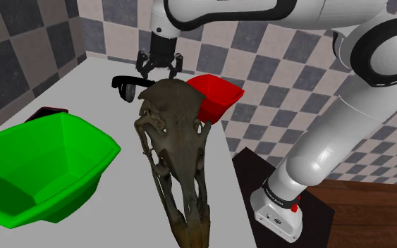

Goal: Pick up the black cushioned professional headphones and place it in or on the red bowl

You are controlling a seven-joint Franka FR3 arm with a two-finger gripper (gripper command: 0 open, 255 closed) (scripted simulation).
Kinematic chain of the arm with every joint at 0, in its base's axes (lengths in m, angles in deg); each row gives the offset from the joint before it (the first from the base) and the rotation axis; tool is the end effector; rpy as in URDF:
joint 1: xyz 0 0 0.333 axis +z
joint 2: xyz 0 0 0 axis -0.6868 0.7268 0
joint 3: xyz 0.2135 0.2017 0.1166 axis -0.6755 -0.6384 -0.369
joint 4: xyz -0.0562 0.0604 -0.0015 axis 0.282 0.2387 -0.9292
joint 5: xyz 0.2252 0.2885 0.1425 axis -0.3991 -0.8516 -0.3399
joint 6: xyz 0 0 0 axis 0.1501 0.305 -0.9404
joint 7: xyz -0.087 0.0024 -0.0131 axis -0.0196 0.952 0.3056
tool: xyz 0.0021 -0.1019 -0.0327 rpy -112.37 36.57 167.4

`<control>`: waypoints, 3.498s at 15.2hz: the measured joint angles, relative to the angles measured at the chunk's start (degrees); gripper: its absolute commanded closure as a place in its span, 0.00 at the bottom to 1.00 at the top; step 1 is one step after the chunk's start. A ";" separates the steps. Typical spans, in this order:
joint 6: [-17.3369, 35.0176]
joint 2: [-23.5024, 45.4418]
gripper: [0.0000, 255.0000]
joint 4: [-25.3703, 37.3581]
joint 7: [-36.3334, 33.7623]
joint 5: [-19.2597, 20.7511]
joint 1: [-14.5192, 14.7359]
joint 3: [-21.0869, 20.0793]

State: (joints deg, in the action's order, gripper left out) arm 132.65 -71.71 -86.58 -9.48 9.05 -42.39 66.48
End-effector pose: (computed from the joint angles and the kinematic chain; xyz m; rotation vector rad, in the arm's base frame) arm 0.5065 0.2226 0.5421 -3.1003 0.4277 -0.1207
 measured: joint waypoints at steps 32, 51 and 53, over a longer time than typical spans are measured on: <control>-0.98 1.00 1.00 1.86 -0.47 0.36 0.05 -0.12; -16.31 3.48 1.00 19.46 -0.76 1.29 0.30 -0.44; -18.06 4.30 1.00 21.96 -0.97 1.63 0.45 -0.58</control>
State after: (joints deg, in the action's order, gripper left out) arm 114.60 -67.41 -64.62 -10.44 10.69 -41.94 65.90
